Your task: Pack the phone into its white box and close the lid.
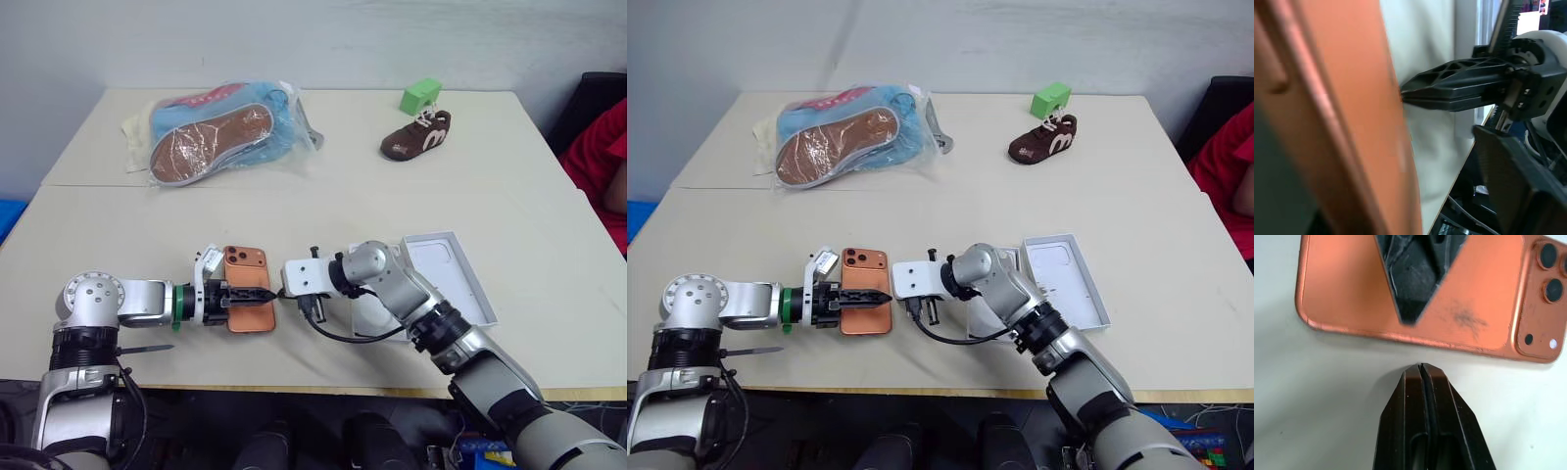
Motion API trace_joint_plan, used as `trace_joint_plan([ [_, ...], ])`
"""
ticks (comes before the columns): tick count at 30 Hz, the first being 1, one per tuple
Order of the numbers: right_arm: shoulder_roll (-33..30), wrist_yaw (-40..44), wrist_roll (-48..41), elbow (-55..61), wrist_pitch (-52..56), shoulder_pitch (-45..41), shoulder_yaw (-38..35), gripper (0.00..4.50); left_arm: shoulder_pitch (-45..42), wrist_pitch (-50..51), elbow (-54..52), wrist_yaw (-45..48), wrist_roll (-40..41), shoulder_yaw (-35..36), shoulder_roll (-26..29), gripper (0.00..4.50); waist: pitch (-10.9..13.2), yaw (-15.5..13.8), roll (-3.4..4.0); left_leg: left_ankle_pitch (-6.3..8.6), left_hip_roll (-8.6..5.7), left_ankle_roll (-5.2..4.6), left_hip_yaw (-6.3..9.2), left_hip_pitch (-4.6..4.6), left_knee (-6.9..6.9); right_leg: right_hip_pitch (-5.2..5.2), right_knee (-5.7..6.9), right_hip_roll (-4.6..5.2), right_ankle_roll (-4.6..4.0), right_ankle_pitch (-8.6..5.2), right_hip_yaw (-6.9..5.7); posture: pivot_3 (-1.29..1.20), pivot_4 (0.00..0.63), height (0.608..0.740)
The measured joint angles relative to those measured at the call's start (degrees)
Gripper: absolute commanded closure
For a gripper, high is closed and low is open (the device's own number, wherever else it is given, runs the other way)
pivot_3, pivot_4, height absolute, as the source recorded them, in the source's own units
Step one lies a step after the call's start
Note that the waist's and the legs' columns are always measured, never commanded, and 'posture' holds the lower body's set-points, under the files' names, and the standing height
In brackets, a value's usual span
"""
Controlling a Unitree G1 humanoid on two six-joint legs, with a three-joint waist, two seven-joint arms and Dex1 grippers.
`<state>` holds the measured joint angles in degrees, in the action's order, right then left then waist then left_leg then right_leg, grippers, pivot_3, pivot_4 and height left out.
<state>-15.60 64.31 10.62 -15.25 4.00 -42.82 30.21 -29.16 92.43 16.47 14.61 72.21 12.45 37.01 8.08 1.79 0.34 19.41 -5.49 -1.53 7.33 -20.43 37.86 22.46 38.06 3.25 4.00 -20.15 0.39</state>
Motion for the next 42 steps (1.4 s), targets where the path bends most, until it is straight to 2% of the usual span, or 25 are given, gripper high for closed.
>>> trace_joint_plan([
  [5, -5.86, 2.44, -8.48, 14.72, 7.03, 4.29, -7.54, 4.5, 0.94, 0.02, -2.55, 3.81, 1.46, 1.09, 4.08, 4.34, 0.3, -0.05, -0.24, -0.01, 0.0, 0.07, 0.01, -0.76, 0.24, 0.31, -0.06, -0.02, 0.0, 0.0, -0.03, 0.0, 0.15, 0.74],
  [6, -7.72, 2.82, -10.93, 19.15, 9.66, 5.35, -10.03, 4.5, 0.98, 0.03, -4.15, 5.13, 2.36, 1.01, 4.46, 4.41, 0.3, -0.26, -0.24, -0.01, 0.0, 0.07, 0.04, -0.77, 0.23, 0.3, -0.08, -0.01, 0.0, 0.0, -0.03, 0.0, 0.15, 0.74],
  [8, -10.47, 3.11, -14.26, 24.24, 13.91, 6.8, -13.46, 4.12, 0.94, -0.01, -5.92, 6.57, 3.03, 0.83, 4.62, 4.4, 0.32, -0.4, -0.24, -0.01, -0.01, 0.07, 0.08, -0.77, 0.21, 0.25, -0.13, -0.01, 0.0, 0.0, -0.02, 0.0, 0.15, 0.74],
  [12, -18.83, 3.9, -22.23, 34.05, 24.42, 13.45, -21.45, 2.95, 0.35, 0.14, -9.68, 8.09, 3.72, -1.7, 3.15, 4.4, 0.42, -0.96, -0.29, 0.0, -0.01, 0.06, 0.08, -0.81, 0.17, 0.19, -0.28, -0.01, 0.0, 0.0, 0.02, 0.0, 0.15, 0.74],
  [16, -27.91, 4.04, -28.07, 41.85, 31.04, 23.4, -31.51, 1.55, -3.32, 0.27, -9.31, 4.87, 4.68, -4.29, -5.84, 4.4, 0.66, -2.42, -0.45, -0.01, -0.02, 0.03, 0.05, -0.92, 0.22, 0.1, -0.57, -0.01, 0.01, -0.01, 0.06, 0.0, 0.15, 0.74],
  [20, -32.42, 2.77, -32.66, 46.98, 35.41, 31.78, -40.44, 0.15, -8.8, 0.18, -5.96, -1.81, 4.38, -4.58, -17.84, 4.4, 0.76, -3.35, -0.62, -0.02, -0.01, 0.03, -0.05, -0.95, 0.28, 0.09, -0.61, -0.01, 0.07, 0.0, 0.05, 0.0, 0.15, 0.74],
  [21, -32.94, 2.39, -33.66, 48.14, 36.24, 33.1, -41.99, 0.0, -9.77, 0.11, -4.58, -3.37, 4.3, -4.54, -19.84, 4.4, 0.79, -3.15, -0.67, -0.02, -0.01, 0.03, -0.07, -0.92, 0.26, 0.11, -0.62, -0.01, 0.12, -0.01, 0.06, 0.0, 0.15, 0.74],
  [27, -33.81, -2.56, -36.94, 52.81, 39.29, 39.85, -49.4, 0.0, -13.83, -0.73, 3.53, -14.59, -1.85, -2.95, -33.94, 4.4, 0.93, -3.13, -0.9, -0.06, -0.01, 0.12, -0.27, -0.87, 0.28, 0.09, -1.08, -0.05, 0.45, -0.11, 0.06, 0.0, 0.15, 0.74],
  [35, -33.81, -8.45, -37.89, 55.11, 39.79, 43.33, -50.76, 0.0, -15.7, -2.18, 6.65, -18.78, -11.46, -1.19, -39.68, 4.4, 0.98, -3.4, -0.98, -0.22, 0.09, 0.39, -0.28, -0.82, 0.26, 0.16, -1.03, -0.16, 0.48, -0.11, 0.11, 0.0, 0.15, 0.74],
  [36, -33.8, -8.88, -37.94, 55.3, 39.78, 43.69, -50.76, 0.0, -15.83, -2.55, 6.66, -18.83, -12.62, -1.13, -40.09, 3.69, 0.98, -3.4, -0.98, -0.22, 0.08, 0.39, -0.28, -0.82, 0.26, 0.16, -1.04, -0.15, 0.48, -0.11, 0.12, 0.0, 0.15, 0.74],
  [37, -33.81, -9.25, -38.07, 55.4, 39.78, 43.93, -50.76, 0.0, -15.99, -2.67, 6.66, -18.71, -13.36, -0.99, -40.73, 3.51, 0.98, -3.41, -0.99, -0.22, 0.08, 0.39, -0.29, -0.82, 0.26, 0.16, -1.04, -0.15, 0.48, -0.11, 0.11, 0.0, 0.15, 0.74],
  [42, -33.81, -10.86, -38.98, 55.48, 39.68, 44.39, -50.76, 0.0, -17.58, -2.13, 6.62, -16.69, -15.49, -0.04, -41.99, 1.95, 0.99, -3.34, -1.0, -0.22, 0.09, 0.39, -0.29, -0.8, 0.25, 0.16, -1.02, -0.17, 0.48, -0.11, 0.12, 0.0, 0.15, 0.74],
])
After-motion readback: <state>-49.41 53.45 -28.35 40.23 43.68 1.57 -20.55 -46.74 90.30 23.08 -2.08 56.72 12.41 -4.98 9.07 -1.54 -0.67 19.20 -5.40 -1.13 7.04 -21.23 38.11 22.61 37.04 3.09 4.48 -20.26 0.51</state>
